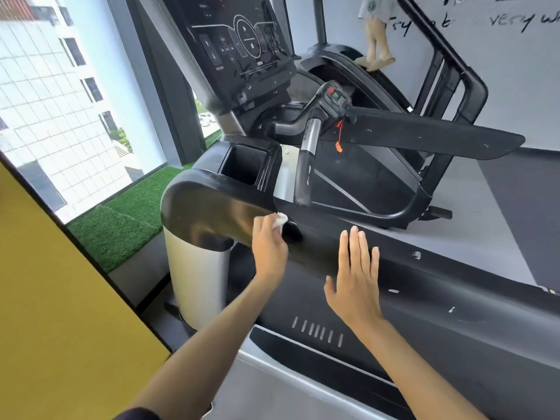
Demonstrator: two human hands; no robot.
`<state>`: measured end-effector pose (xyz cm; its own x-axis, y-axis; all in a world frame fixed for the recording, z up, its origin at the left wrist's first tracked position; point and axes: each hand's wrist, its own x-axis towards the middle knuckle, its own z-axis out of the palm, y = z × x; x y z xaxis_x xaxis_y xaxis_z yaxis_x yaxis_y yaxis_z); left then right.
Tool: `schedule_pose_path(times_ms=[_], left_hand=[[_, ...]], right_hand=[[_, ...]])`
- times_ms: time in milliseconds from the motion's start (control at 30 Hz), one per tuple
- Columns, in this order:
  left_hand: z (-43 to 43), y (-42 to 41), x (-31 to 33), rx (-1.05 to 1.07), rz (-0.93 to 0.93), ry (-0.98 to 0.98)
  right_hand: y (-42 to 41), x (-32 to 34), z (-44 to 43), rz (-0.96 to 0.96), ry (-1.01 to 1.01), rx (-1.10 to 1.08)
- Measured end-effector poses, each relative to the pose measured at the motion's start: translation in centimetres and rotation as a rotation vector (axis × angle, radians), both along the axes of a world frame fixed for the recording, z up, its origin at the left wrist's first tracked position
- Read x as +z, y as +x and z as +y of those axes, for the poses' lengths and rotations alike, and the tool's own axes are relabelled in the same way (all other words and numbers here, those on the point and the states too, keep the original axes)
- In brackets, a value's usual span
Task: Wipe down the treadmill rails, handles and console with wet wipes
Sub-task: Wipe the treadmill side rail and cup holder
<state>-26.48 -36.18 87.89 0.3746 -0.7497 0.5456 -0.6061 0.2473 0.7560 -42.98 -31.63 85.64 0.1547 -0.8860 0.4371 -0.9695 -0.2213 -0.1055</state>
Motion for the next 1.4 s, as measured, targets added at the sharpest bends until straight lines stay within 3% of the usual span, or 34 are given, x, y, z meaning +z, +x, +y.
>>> schedule_pose_path(times_ms=[133, 267, 333, 433, 533, 633, 800, 967, 1033, 1200, 1267, 1400], left_hand=[[1.7, -1.6, -3.2, -0.181, -0.191, 0.003], [3.9, -0.6, -7.3, -0.342, -0.426, 0.136], [4.1, 0.9, -7.0, -0.227, -0.344, 0.109], [2.5, 2.3, -2.6, 0.090, -0.001, 0.049], [0.0, 1.2, 0.8, 0.178, 0.127, 0.033], [-0.1, -2.6, 0.1, 0.130, 0.074, 0.022], [2.8, -6.7, -4.2, -0.166, -0.237, -0.133], [3.7, -1.9, -9.3, -0.286, -0.488, 0.078], [4.0, 0.4, -9.2, -0.179, -0.431, 0.086], [1.2, 0.8, -2.7, 0.136, -0.016, 0.015], [0.6, -1.3, -1.4, 0.101, -0.005, -0.030], [2.1, -6.1, -2.9, -0.109, -0.190, -0.160]], right_hand=[[0.0, 0.1, 0.0, 0.008, 0.006, -0.001], [-0.5, 0.1, 0.1, 0.055, 0.023, 0.011], [-0.8, 0.2, 0.1, 0.082, 0.029, 0.020], [-0.8, 0.2, 0.1, 0.120, 0.042, 0.011], [-0.7, 0.3, 0.2, 0.116, 0.047, 0.010], [-1.0, 0.3, 0.3, 0.120, 0.048, 0.022], [-1.3, 0.2, -0.1, 0.138, 0.048, 0.030], [-1.4, 0.2, 0.0, 0.182, 0.059, 0.020], [-1.3, 0.1, 0.0, 0.187, 0.056, 0.015], [-0.9, 0.2, 0.1, 0.168, 0.068, 0.002], [-1.0, 0.3, 0.2, 0.167, 0.072, 0.009], [-1.2, 0.2, 0.1, 0.177, 0.076, 0.020]])
